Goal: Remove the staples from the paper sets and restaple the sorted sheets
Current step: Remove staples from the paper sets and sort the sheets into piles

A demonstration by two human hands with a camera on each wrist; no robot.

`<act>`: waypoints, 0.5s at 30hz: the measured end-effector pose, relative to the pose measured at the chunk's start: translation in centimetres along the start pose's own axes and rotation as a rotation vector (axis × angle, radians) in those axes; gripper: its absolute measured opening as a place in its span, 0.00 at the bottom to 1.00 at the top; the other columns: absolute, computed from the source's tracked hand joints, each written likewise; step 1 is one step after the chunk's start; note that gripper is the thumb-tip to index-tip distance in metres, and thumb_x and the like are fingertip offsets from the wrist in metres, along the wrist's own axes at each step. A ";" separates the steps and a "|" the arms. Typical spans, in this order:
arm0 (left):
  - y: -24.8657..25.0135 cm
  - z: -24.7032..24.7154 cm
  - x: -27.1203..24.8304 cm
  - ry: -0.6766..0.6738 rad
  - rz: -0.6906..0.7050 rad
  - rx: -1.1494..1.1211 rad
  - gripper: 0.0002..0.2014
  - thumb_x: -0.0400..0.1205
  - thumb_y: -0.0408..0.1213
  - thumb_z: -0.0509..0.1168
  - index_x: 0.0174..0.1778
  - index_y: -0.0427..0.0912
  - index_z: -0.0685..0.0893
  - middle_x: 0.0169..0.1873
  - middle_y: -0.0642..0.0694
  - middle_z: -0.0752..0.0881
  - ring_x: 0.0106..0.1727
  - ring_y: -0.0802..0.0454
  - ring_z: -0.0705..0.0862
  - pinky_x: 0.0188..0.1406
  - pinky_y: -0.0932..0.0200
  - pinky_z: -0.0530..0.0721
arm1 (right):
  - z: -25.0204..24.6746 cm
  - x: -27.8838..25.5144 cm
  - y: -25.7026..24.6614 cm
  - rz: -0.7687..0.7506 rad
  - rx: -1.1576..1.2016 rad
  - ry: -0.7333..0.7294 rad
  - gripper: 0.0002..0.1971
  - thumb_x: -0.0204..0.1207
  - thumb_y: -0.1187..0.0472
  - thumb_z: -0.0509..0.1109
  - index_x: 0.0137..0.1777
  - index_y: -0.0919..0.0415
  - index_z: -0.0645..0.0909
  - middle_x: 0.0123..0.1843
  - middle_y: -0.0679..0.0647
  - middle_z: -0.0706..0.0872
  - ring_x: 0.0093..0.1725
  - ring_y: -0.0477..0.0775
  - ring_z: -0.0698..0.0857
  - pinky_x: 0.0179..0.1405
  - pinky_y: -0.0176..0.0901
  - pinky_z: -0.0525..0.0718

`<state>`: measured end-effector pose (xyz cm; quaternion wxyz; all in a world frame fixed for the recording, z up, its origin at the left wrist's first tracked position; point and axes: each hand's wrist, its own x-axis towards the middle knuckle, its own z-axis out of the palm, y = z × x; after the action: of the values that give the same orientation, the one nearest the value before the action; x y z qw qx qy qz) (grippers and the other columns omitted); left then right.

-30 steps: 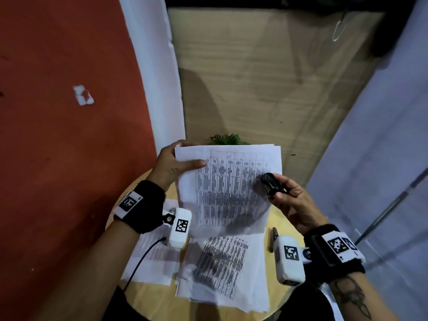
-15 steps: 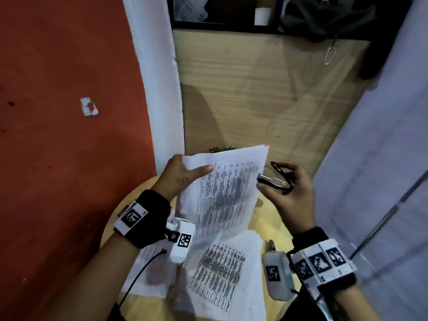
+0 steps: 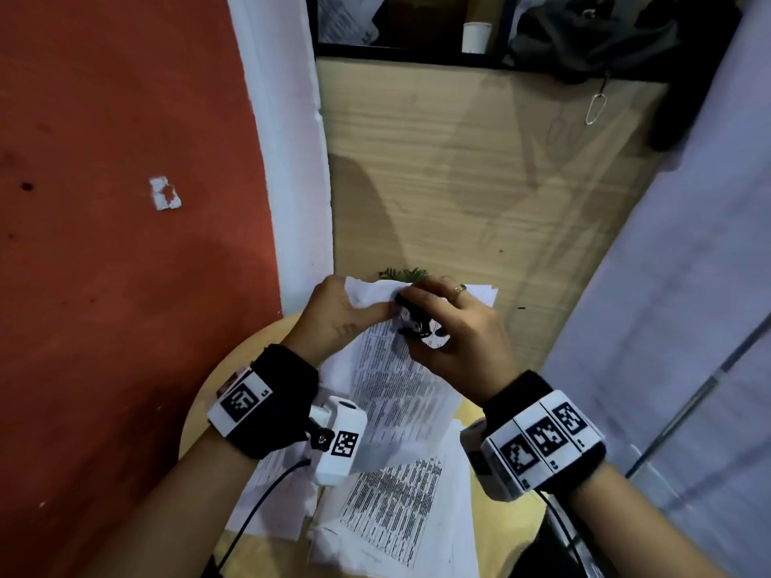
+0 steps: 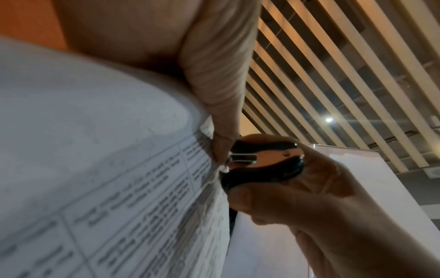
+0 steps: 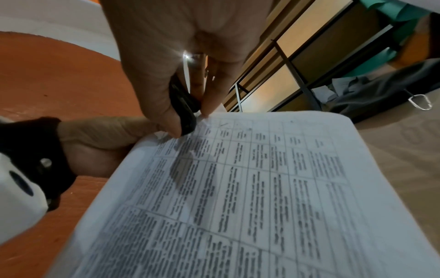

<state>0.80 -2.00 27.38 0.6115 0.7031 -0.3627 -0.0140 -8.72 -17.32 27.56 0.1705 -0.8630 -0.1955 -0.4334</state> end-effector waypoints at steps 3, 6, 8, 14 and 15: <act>0.5 0.0 0.0 -0.032 0.006 -0.021 0.26 0.67 0.55 0.74 0.57 0.44 0.89 0.51 0.42 0.91 0.60 0.44 0.86 0.63 0.35 0.80 | -0.4 0.3 -0.2 -0.022 -0.016 -0.035 0.20 0.65 0.59 0.65 0.57 0.63 0.84 0.56 0.59 0.85 0.47 0.58 0.87 0.31 0.49 0.86; 0.9 0.0 -0.1 -0.075 0.013 -0.035 0.22 0.70 0.49 0.73 0.57 0.42 0.89 0.51 0.44 0.91 0.56 0.52 0.87 0.65 0.39 0.80 | -0.7 0.4 -0.3 -0.043 -0.033 -0.065 0.19 0.67 0.59 0.65 0.56 0.63 0.85 0.55 0.58 0.86 0.45 0.58 0.87 0.31 0.48 0.86; 0.9 0.0 -0.2 -0.094 0.027 -0.029 0.19 0.73 0.45 0.72 0.57 0.41 0.89 0.51 0.44 0.91 0.55 0.53 0.87 0.65 0.40 0.81 | -0.7 0.5 -0.3 -0.052 -0.050 -0.082 0.18 0.68 0.59 0.65 0.56 0.63 0.85 0.55 0.58 0.86 0.46 0.59 0.87 0.32 0.48 0.85; 0.8 0.0 -0.1 -0.098 0.021 -0.030 0.12 0.76 0.33 0.74 0.54 0.38 0.89 0.48 0.45 0.91 0.53 0.53 0.87 0.61 0.49 0.82 | -0.7 0.6 0.0 -0.046 -0.020 -0.110 0.17 0.70 0.57 0.65 0.56 0.62 0.86 0.54 0.57 0.86 0.46 0.60 0.86 0.31 0.51 0.85; 0.8 0.0 -0.1 -0.105 0.017 -0.027 0.11 0.76 0.32 0.74 0.54 0.39 0.89 0.46 0.46 0.91 0.52 0.54 0.87 0.59 0.51 0.83 | -0.8 0.6 0.1 -0.046 -0.019 -0.113 0.18 0.70 0.56 0.64 0.56 0.62 0.86 0.54 0.57 0.86 0.46 0.60 0.86 0.31 0.52 0.86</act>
<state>0.31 -1.93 28.03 0.6011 0.6901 -0.4000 -0.0503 -8.91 -17.64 28.49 0.1411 -0.8829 -0.2207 -0.3897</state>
